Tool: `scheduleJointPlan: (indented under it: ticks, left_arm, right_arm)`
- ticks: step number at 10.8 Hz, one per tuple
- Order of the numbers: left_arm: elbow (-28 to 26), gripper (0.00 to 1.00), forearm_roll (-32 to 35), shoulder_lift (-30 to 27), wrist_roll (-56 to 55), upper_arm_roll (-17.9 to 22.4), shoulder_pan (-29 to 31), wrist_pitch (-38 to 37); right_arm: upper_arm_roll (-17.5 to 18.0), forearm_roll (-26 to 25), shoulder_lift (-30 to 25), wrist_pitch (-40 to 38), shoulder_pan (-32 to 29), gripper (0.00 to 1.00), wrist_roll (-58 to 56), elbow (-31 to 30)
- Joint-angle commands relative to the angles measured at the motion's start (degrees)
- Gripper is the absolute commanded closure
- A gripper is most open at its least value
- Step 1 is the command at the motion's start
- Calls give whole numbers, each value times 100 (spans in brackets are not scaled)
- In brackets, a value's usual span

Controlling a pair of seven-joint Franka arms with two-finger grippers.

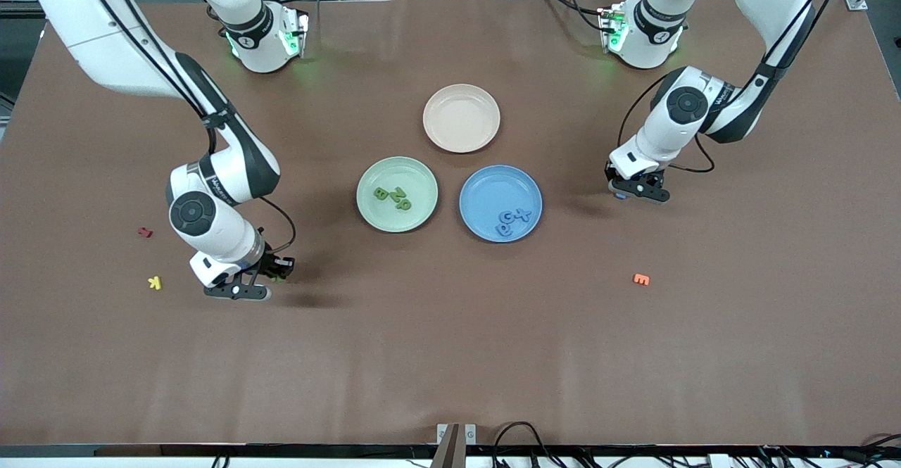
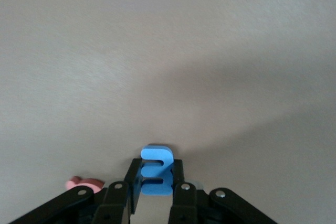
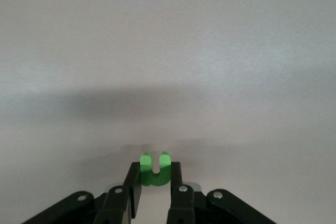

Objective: Sort letters by color into matching plates
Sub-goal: 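Carry the green u to the green plate while the left gripper carries the 3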

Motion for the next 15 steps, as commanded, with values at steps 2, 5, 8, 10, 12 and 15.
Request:
scheduleJointPlan:
  ticks: [2, 5, 8, 10, 12, 15]
  left_arm:
    - [375, 100, -646, -249, -46, -282, 1, -588]
    - [736, 100, -1575, -486, -46, -738, -42, -1168]
    - [1159, 100, -2482, -469, -55, -836, -437, -1547]
    - [1264, 100, -2791, -434, -55, -836, -543, -1547]
    - [1387, 100, -3125, -364, -99, -819, -841, -1547]
    - [1545, 100, -3135, -250, -860, -810, -1166, -1547]
  right_arm:
    - [-106, 1354, -545, -537, 536, 78, 360, -115]
    - [-308, 1593, -652, -731, 1203, 78, 1001, -115]
    - [-616, 1788, -652, -731, 1960, 78, 1213, -106]
    - [-634, 1788, -652, -731, 2312, 78, 1397, -106]
    - [-635, 1788, -625, -740, 2576, 78, 1599, -115]
    - [-634, 1788, -546, -775, 2936, 78, 1653, -115]
